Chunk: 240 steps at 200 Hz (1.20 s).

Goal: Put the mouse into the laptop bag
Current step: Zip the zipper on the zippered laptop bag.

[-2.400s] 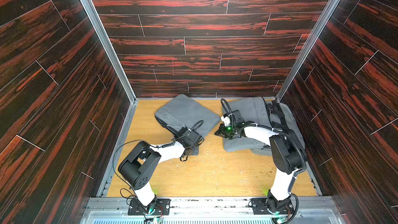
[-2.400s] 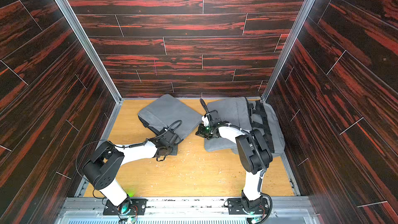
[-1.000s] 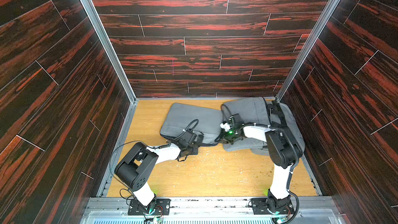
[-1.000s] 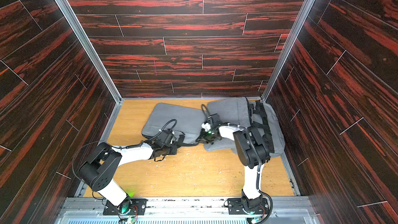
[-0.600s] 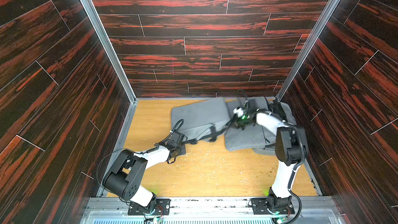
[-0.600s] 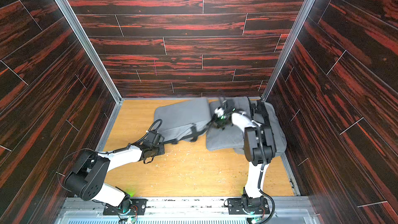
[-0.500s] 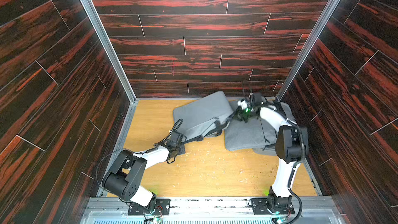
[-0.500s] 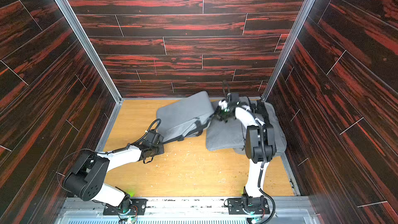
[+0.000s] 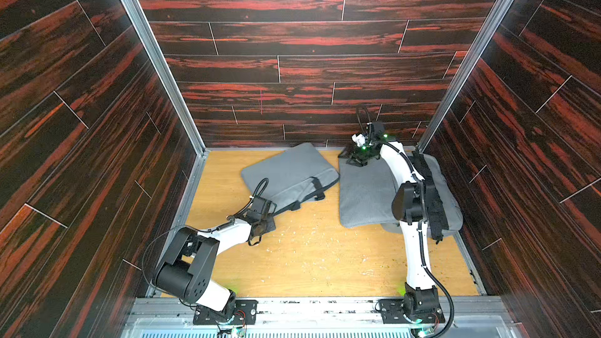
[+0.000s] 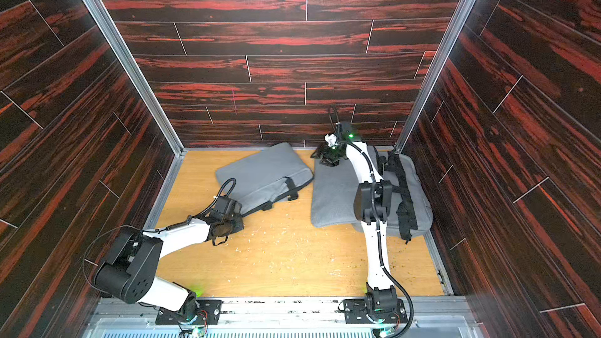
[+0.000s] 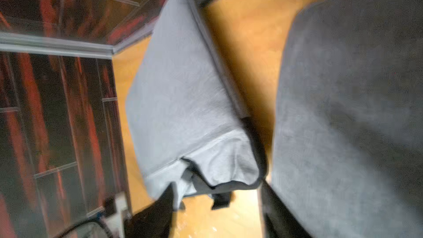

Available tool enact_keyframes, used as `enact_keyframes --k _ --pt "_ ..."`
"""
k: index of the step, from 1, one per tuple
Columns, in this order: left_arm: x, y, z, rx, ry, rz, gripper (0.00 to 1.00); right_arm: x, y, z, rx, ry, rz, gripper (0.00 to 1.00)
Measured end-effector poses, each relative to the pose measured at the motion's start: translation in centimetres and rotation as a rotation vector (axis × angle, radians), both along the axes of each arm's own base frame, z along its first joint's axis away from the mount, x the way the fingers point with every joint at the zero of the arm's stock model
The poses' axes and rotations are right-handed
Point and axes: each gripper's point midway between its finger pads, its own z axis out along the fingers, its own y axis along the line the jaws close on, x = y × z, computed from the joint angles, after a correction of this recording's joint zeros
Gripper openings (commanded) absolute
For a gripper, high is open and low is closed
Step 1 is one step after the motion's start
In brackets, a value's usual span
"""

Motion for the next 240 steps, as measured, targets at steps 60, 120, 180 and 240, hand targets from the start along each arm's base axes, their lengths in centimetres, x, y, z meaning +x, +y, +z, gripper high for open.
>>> enact_keyframes --k 60,120,180,240 --pt "-1.6 -2.7 0.7 -0.058 0.021 -0.043 0.0 -15.5 7.5 -2.1 -0.161 -0.03 0.142 0.78" --pt "-4.0 -9.3 0.5 -0.124 0.048 -0.183 0.0 -25.7 11.4 -2.6 -0.01 -0.046 0.144 0.82" --pt "-4.6 -14.1 0.8 -0.177 0.055 -0.261 0.0 -28.1 14.4 -6.0 0.069 0.036 0.117 0.79" --pt "-4.9 -15.4 1.2 -0.22 0.052 -0.285 0.0 -26.9 16.4 -7.4 0.175 0.072 0.083 0.2"
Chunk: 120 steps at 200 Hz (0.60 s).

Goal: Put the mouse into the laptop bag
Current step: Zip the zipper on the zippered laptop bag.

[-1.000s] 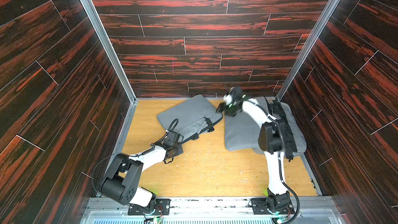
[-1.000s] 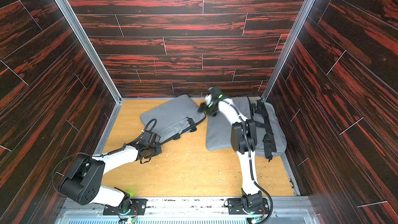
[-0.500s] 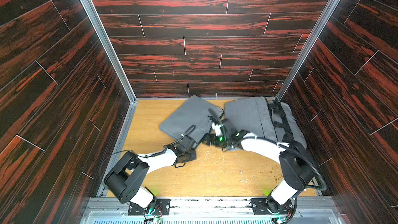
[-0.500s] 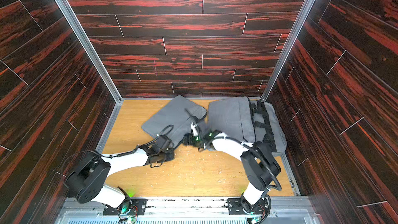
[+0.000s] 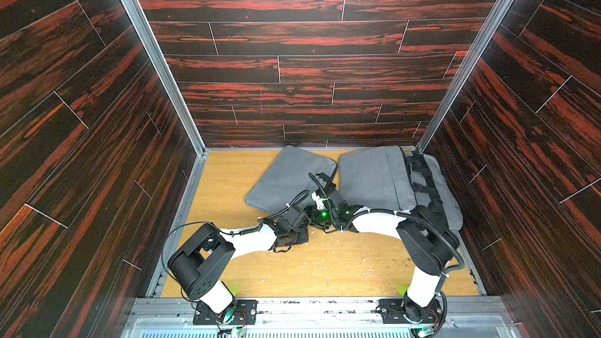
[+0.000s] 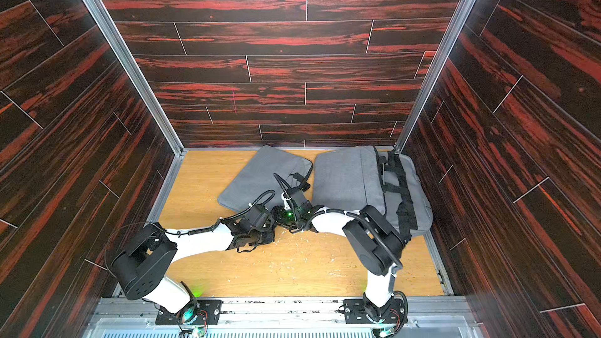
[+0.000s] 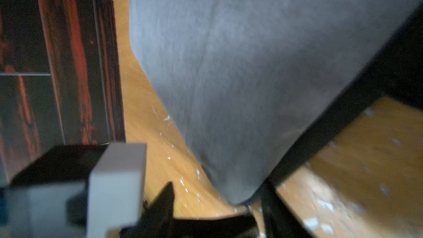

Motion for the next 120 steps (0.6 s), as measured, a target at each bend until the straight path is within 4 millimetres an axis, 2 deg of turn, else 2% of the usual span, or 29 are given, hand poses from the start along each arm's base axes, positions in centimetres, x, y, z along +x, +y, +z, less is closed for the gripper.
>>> enact_keyframes --k 13,46,69,96,120 --pt "0.1 -0.1 0.1 -0.006 -0.003 -0.001 0.0 0.0 -0.5 -0.8 0.003 0.02 -0.014 0.0" --pt "0.1 -0.3 0.4 -0.009 -0.01 -0.014 0.0 0.0 -2.3 -2.3 0.023 0.058 -0.038 0.0" --pt "0.2 -0.3 0.7 -0.009 -0.025 -0.028 0.0 0.3 -4.3 -2.8 0.034 0.076 -0.052 0.0" --pt "0.8 0.1 1.0 -0.019 -0.042 -0.032 0.0 1.0 -7.0 -2.0 0.045 0.085 -0.06 0.0" --pt "1.2 0.2 1.2 -0.035 -0.055 -0.035 0.0 1.3 -7.7 -1.2 0.051 0.072 -0.031 0.0"
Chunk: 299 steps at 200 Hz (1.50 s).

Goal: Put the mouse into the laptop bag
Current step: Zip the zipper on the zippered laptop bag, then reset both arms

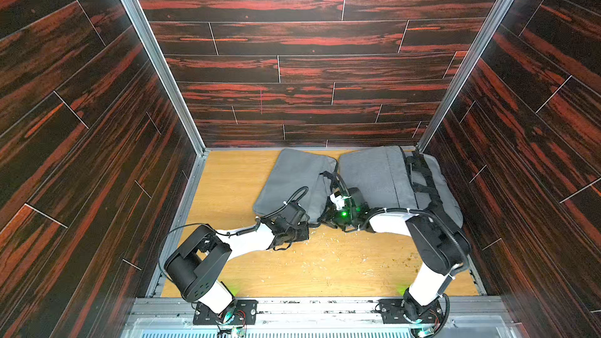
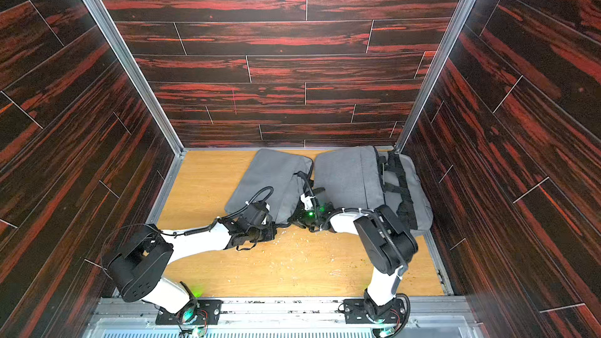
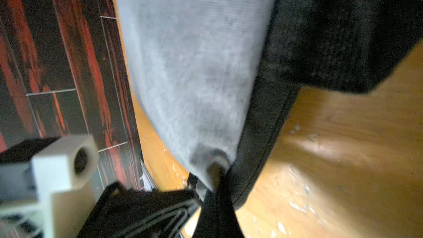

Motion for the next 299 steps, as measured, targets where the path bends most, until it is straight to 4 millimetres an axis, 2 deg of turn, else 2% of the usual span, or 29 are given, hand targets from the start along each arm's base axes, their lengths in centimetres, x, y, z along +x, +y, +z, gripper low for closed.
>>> enact_keyframes --k 42,64,71,76,78,83,91,92,94,95,96,97,99,102,116,131,139,150,173,189,199,209,219,226,248,258,270,299 --pt "0.9 1.8 -0.7 -0.013 0.027 0.049 0.0 0.3 -0.1 0.6 -0.013 -0.014 0.042 0.0" --pt "1.2 1.8 -0.7 -0.027 0.029 0.053 0.0 0.6 -0.1 1.0 -0.027 -0.022 0.054 0.0" --pt "1.2 1.8 -0.7 -0.028 0.029 0.055 0.19 0.6 -0.1 1.0 -0.033 -0.022 0.058 0.0" --pt "1.3 1.8 -0.7 -0.029 0.028 0.055 0.39 0.7 -0.1 1.1 -0.036 -0.023 0.062 0.0" --pt "1.3 1.8 -0.8 -0.025 0.028 0.059 0.45 0.7 -0.1 1.1 -0.04 -0.023 0.061 0.04" --pt "1.2 2.5 -1.1 0.001 0.034 0.08 0.58 0.9 -0.3 1.0 -0.053 -0.027 0.056 0.25" --pt "1.0 4.2 -2.1 0.04 0.068 0.133 0.69 1.6 -1.2 1.0 -0.076 -0.027 0.031 0.49" --pt "1.1 4.2 -2.1 0.032 0.067 0.136 0.7 1.7 -1.3 0.9 -0.078 -0.028 0.028 0.53" --pt "1.4 4.5 -1.9 0.035 0.057 0.144 0.73 1.9 -1.5 0.9 -0.085 -0.028 0.021 0.72" --pt "1.6 4.7 -1.7 0.042 0.048 0.151 0.81 2.1 -1.7 0.9 -0.089 -0.03 0.016 0.84" --pt "1.6 4.7 -1.6 0.039 0.046 0.156 0.9 2.2 -1.8 0.9 -0.093 -0.032 0.013 0.91" --pt "1.7 4.8 -1.5 0.038 0.047 0.161 0.94 2.4 -2.0 0.9 -0.097 -0.034 0.006 0.95" --pt "1.7 5.2 -1.6 0.051 0.049 0.174 0.98 2.5 -2.2 0.9 -0.101 -0.034 0.001 0.97" --pt "1.9 5.8 -1.5 0.065 0.043 0.193 1.0 2.9 -2.6 0.9 -0.113 -0.039 -0.01 0.98" --pt "2.1 7.8 -0.8 0.103 0.041 0.256 1.0 4.3 -4.0 1.4 -0.166 -0.069 -0.041 0.98" --pt "1.4 9.7 -0.2 0.167 0.049 0.294 1.0 4.6 -4.1 2.6 -0.224 -0.126 -0.033 0.98" --pt "1.4 10.3 0.8 0.189 0.029 0.305 1.0 4.2 -4.0 3.7 -0.246 -0.167 -0.022 0.98" --pt "2.1 10.9 3.5 0.196 -0.043 0.33 1.0 3.8 -4.1 5.9 -0.27 -0.237 -0.016 0.98" --pt "4.6 12.2 11.7 0.169 -0.298 0.411 1.0 3.8 -6.0 12.2 -0.304 -0.47 -0.07 0.98" --pt "5.5 14.6 16.8 0.193 -0.493 0.498 1.0 3.4 -9.5 16.1 -0.371 -0.683 -0.178 0.98" --pt "5.6 16.1 18.6 0.238 -0.594 0.536 1.0 2.9 -12.2 17.7 -0.429 -0.82 -0.267 0.98" --pt "5.6 17.8 19.5 0.322 -0.7 0.559 1.0 2.5 -14.8 18.0 -0.506 -0.944 -0.34 0.98" --pt "5.6 19.4 19.0 0.422 -0.769 0.581 1.0 2.5 -16.9 17.4 -0.588 -1.057 -0.402 0.98" --pt "5.6 20.6 18.1 0.505 -0.792 0.597 1.0 2.5 -18.2 16.1 -0.655 -1.117 -0.434 0.98" --pt "6.4 24.8 12.8 0.76 -0.699 0.614 1.0 1.4 -23.1 8.7 -0.919 -1.128 -0.489 0.98" --pt "6.9 26.3 10.9 0.837 -0.643 0.606 1.0 0.9 -25.3 6.3 -1.065 -1.089 -0.489 0.98" --pt "7.5 27.9 9.4 0.881 -0.601 0.614 1.0 1.5 -27.0 6.0 -1.192 -1.065 -0.515 0.98" --pt "9.1 30.8 6.0 0.845 -0.539 0.617 1.0 4.4 -28.2 8.2 -1.282 -1.129 -0.641 0.98"
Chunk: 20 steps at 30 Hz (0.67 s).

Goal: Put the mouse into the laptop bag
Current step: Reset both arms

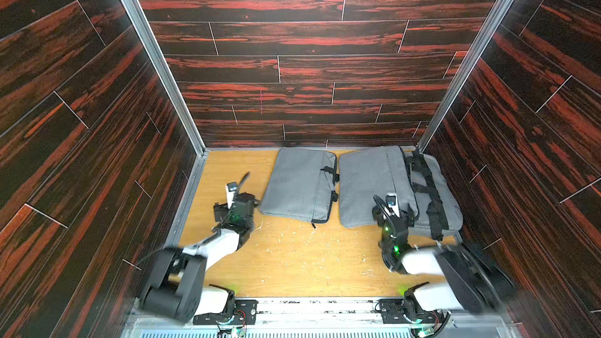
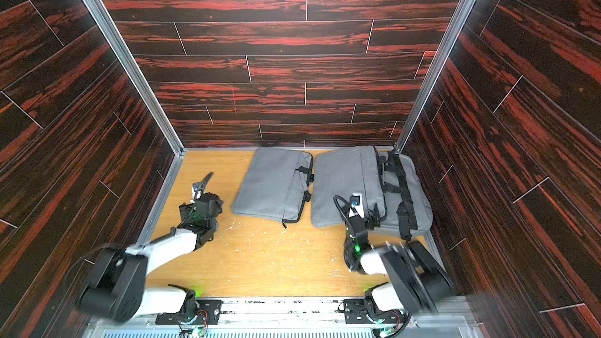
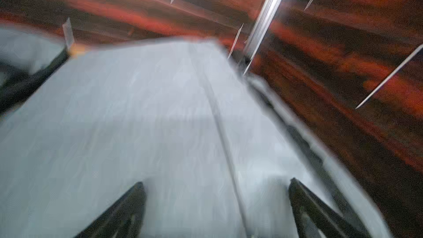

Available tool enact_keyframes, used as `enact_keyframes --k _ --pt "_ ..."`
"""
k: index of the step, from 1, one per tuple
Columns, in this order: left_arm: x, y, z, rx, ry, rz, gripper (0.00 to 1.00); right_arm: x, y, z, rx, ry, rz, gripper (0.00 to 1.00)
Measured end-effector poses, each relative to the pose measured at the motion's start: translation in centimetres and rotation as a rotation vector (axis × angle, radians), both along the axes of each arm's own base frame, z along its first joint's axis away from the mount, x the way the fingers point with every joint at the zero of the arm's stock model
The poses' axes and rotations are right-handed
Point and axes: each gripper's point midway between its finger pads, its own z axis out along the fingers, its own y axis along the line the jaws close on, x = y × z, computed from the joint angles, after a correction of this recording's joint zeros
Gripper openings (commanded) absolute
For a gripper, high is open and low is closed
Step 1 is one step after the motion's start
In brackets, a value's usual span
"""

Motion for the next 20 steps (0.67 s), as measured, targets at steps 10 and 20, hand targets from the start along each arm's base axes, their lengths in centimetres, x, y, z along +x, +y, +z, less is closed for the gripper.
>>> enact_keyframes --k 10,20 --pt "0.7 3.5 -3.3 -0.176 -0.103 -0.056 1.0 4.8 -9.0 1.5 0.29 -0.093 0.019 0.98" --pt "1.8 1.5 -2.2 -0.193 -0.149 -0.126 1.0 4.6 -4.7 -0.5 0.397 -0.02 0.241 0.98"
